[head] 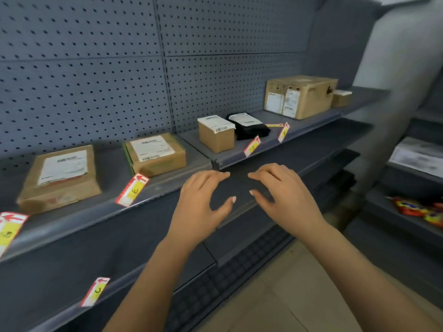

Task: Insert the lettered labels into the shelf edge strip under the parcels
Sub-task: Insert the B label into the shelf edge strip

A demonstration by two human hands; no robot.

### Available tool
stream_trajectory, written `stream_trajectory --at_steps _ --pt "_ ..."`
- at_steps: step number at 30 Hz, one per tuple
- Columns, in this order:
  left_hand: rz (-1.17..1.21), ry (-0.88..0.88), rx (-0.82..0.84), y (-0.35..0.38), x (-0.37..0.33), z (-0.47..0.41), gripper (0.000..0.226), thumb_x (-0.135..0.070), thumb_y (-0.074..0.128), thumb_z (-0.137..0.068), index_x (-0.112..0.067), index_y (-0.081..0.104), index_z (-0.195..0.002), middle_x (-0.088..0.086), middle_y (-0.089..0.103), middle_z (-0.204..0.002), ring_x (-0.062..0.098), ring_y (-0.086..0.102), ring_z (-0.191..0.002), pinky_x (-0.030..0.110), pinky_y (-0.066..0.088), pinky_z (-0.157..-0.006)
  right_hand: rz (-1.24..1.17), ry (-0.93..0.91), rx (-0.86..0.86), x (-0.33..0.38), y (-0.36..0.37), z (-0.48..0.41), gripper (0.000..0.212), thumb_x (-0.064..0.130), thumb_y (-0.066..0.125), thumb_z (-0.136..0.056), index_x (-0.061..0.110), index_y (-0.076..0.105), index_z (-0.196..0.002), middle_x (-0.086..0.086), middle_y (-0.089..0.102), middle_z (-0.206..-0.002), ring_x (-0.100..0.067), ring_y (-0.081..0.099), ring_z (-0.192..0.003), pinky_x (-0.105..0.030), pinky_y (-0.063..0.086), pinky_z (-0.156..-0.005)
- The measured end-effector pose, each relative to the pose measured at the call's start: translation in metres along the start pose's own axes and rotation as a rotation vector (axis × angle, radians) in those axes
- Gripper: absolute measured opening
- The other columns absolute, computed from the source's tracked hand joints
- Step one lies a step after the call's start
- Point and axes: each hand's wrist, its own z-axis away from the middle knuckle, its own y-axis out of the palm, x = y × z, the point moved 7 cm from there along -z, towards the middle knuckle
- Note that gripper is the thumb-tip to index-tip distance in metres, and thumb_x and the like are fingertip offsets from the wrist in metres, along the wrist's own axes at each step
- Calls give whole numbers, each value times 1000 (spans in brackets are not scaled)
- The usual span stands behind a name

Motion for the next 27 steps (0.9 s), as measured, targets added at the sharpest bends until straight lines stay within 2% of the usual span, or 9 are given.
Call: stream_trajectory --at_steps 8,15,20,23,27 --pt "77 0 15 82 -51 -47 45 -34 69 -87 -25 57 -129 -14 54 -123 2 43 -120 33 36 -105 42 81 15 -106 -26 24 36 17 72 -80 13 63 -114 -2 60 -106 -22 58 -97 -35 45 -86" --pt "95 -7 51 137 -43 -90 44 -33 69 -86 -26 57 -128 -15 54 -123 -3 41 -119 20 29 -105 33 106 33 -165 4 6 35 18 71 -80 15 63 -114 -2 60 -107 -22 58 -96 -35 44 -85" --pt "141 2 43 180 -18 -148 43 -33 69 -86 -25 58 -127 -14 55 -123 1 44 -119 27 34 -104 74 114 48 -219 33 -32 35 19 71 -81 14 63 -115 -3 60 -107 -23 59 -96 -37 45 -87" --pt "171 6 23 202 -3 -197 43 -34 68 -86 -27 58 -126 -14 55 -122 -2 42 -119 26 35 -102 96 108 34 -255 46 -70 35 19 72 -81 13 63 -114 -3 60 -106 -24 58 -95 -36 45 -81" --pt "198 38 0 220 10 -250 42 -33 66 -84 -29 57 -124 -14 56 -119 7 48 -116 39 42 -99 108 111 13 -292 56 -106 35 17 73 -79 14 63 -112 -4 60 -105 -25 57 -94 -37 46 -78"
